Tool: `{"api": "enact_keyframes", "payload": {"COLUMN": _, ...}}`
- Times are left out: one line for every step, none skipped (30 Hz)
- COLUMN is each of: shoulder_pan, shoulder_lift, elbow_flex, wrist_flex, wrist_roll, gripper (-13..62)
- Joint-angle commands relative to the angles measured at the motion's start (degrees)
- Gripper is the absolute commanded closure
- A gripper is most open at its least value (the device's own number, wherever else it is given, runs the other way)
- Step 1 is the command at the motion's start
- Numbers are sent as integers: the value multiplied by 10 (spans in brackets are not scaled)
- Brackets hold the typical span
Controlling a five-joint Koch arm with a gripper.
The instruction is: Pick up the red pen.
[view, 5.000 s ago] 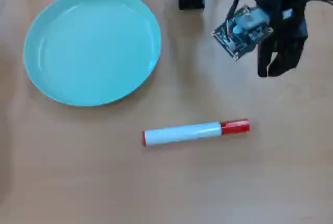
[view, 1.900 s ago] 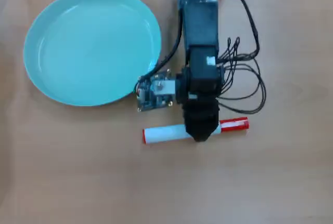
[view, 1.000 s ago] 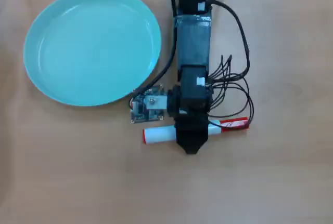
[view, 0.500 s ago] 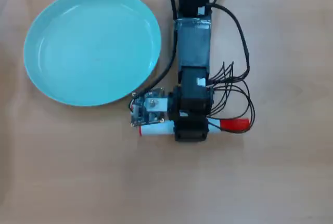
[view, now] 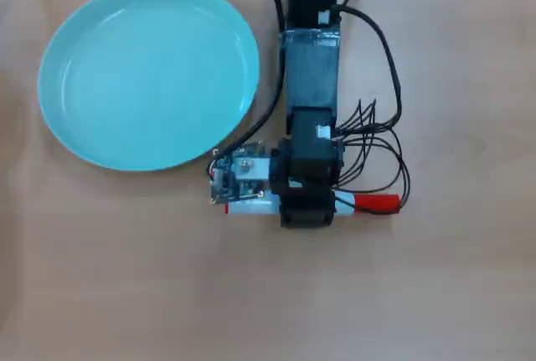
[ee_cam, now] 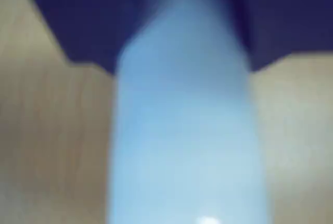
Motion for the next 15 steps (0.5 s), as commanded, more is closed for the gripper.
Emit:
{"api": "enact_keyframes", "payload": {"shoulder_pan": 1, "shoulder_lift": 11, "elbow_flex": -8, "wrist_flex": 73, "wrist_roll": 13, "gripper": 569}}
{"api": "enact_keyframes", "payload": {"shoulder_pan": 1, "shoulder_lift": 21, "elbow_flex": -10, "wrist_flex": 79, "wrist_roll": 11, "gripper": 569}}
{"api": "enact_keyframes", "payload": {"shoulder_pan": 1, "shoulder_lift": 35, "elbow_flex": -8, "wrist_flex": 83, "wrist_roll": 11, "gripper": 569}}
{"api": "enact_keyframes", "payload": {"shoulder_pan": 1, "shoulder_lift": 49, "elbow_flex": -4, "wrist_flex": 85, "wrist_roll": 11, "gripper": 569}}
{"api": "enact_keyframes", "payload": {"shoulder_pan": 1, "shoulder_lift": 61, "elbow_flex": -3, "wrist_flex": 86, "wrist_roll": 10, "gripper": 569}}
{"api": "enact_keyframes", "payload": {"shoulder_pan": 1, "shoulder_lift": 71, "elbow_flex": -3, "wrist_flex": 85, "wrist_roll": 10, "gripper": 569}}
{"api": "enact_keyframes", "payload": {"shoulder_pan": 1, "shoulder_lift": 82, "elbow_flex": -4, "wrist_flex": 85, "wrist_roll": 10, "gripper": 569}}
{"api": "enact_keyframes", "payload": {"shoulder_pan": 0, "shoulder_lift": 93, "elbow_flex": 0, "wrist_flex": 83, "wrist_roll": 10, "gripper": 569}}
{"api": "enact_keyframes", "payload": {"shoulder_pan": 0, "shoulder_lift": 108, "elbow_flex": 3, "wrist_flex": 79, "wrist_roll": 10, "gripper": 569}}
{"api": "enact_keyframes", "payload": {"shoulder_pan": -1, "shoulder_lift": 125, "elbow_flex": 11, "wrist_flex": 75, "wrist_roll": 12, "gripper": 569}}
{"api": "enact_keyframes", "payload": {"shoulder_pan": -3, "shoulder_lift": 143, "elbow_flex": 24, "wrist_flex": 64, "wrist_roll": 13, "gripper": 569}}
{"api": "enact_keyframes", "payload": {"shoulder_pan": -5, "shoulder_lift": 163, "elbow_flex": 41, "wrist_flex": 42, "wrist_roll": 14, "gripper": 569}}
{"api": "enact_keyframes", "payload": {"shoulder_pan": -8, "shoulder_lift": 184, "elbow_flex": 59, "wrist_flex": 19, "wrist_roll": 16, "gripper": 569}}
{"api": "enact_keyframes", "payload": {"shoulder_pan": -10, "shoulder_lift": 203, "elbow_flex": 73, "wrist_flex": 3, "wrist_roll": 17, "gripper": 569}}
{"api": "enact_keyframes", "payload": {"shoulder_pan": -10, "shoulder_lift": 223, "elbow_flex": 84, "wrist_flex": -9, "wrist_roll": 17, "gripper": 569}}
